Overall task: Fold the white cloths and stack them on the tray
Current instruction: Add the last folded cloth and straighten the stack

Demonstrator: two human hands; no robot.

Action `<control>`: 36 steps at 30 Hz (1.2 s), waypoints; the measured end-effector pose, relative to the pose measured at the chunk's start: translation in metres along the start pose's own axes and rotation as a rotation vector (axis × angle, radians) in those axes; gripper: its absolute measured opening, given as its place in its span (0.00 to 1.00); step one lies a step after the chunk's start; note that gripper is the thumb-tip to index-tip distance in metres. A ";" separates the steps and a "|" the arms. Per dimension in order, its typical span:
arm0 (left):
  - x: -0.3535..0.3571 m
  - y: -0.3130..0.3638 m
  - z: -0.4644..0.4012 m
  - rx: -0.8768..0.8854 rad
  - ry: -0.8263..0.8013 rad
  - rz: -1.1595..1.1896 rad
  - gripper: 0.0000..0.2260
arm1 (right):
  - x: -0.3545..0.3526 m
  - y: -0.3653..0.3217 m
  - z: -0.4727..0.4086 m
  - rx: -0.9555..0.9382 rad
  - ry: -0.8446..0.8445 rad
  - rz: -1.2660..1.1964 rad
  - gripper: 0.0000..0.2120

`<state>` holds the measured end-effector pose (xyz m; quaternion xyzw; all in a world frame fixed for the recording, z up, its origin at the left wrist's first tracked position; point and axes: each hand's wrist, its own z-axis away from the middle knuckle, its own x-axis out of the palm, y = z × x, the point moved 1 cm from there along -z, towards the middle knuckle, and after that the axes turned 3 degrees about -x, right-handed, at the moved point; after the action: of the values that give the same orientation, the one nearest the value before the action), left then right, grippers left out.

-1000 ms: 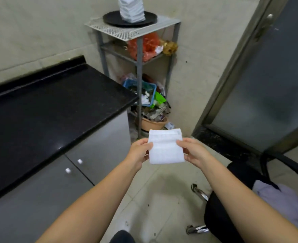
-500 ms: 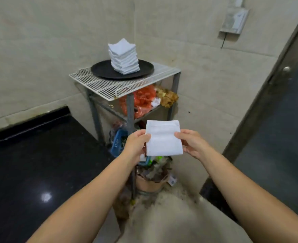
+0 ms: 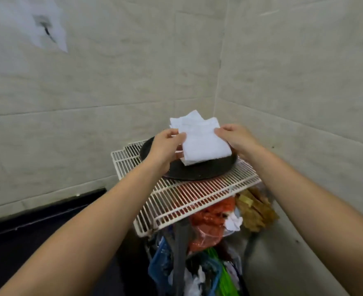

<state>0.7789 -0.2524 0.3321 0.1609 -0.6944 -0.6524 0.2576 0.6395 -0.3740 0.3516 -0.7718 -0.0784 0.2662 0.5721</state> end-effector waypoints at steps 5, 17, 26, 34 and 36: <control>0.010 0.027 -0.092 0.028 0.151 -0.007 0.02 | 0.007 -0.011 -0.123 -0.133 -0.074 0.014 0.16; 0.000 -0.028 -0.157 -0.079 0.396 -0.086 0.07 | 0.027 0.042 -0.191 -0.080 -0.328 0.034 0.11; -0.011 -0.055 -0.144 -0.159 0.588 -0.032 0.19 | 0.023 0.060 -0.197 0.118 -0.286 -0.273 0.22; 0.014 -0.072 -0.140 -0.412 0.295 0.349 0.27 | 0.039 0.101 -0.173 0.386 -0.522 -0.402 0.30; 0.019 -0.065 -0.145 -0.412 0.255 0.307 0.25 | 0.040 0.095 -0.168 0.372 -0.570 -0.425 0.28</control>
<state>0.8385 -0.3886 0.2725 0.0789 -0.5257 -0.7076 0.4656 0.7398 -0.5301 0.2851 -0.5170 -0.3424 0.3547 0.6998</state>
